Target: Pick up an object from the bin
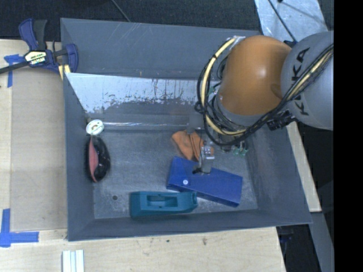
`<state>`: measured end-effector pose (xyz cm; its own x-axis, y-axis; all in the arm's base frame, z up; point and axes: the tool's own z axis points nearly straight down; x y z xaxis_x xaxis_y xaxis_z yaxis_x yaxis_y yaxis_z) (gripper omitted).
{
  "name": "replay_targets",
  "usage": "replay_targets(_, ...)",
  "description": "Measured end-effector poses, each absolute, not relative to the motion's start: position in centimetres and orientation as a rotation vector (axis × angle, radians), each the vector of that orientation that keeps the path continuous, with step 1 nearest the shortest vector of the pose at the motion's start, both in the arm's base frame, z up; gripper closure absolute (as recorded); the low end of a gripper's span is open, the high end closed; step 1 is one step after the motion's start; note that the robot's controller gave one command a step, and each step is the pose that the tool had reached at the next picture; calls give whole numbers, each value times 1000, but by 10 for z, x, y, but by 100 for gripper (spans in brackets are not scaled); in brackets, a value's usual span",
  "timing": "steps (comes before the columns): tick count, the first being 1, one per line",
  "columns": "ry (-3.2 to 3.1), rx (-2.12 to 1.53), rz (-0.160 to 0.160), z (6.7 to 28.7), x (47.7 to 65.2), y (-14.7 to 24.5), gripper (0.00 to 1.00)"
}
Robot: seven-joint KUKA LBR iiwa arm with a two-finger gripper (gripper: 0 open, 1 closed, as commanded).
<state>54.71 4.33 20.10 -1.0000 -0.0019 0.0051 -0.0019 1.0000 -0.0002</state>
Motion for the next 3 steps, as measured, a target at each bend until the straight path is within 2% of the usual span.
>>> replay_targets(1,-3145,1,-1,206,548,43,0)
replay_targets(2,-3152,-60,-2,158,570,30,0)
replay_targets(3,-3149,-81,-1,142,575,25,0)
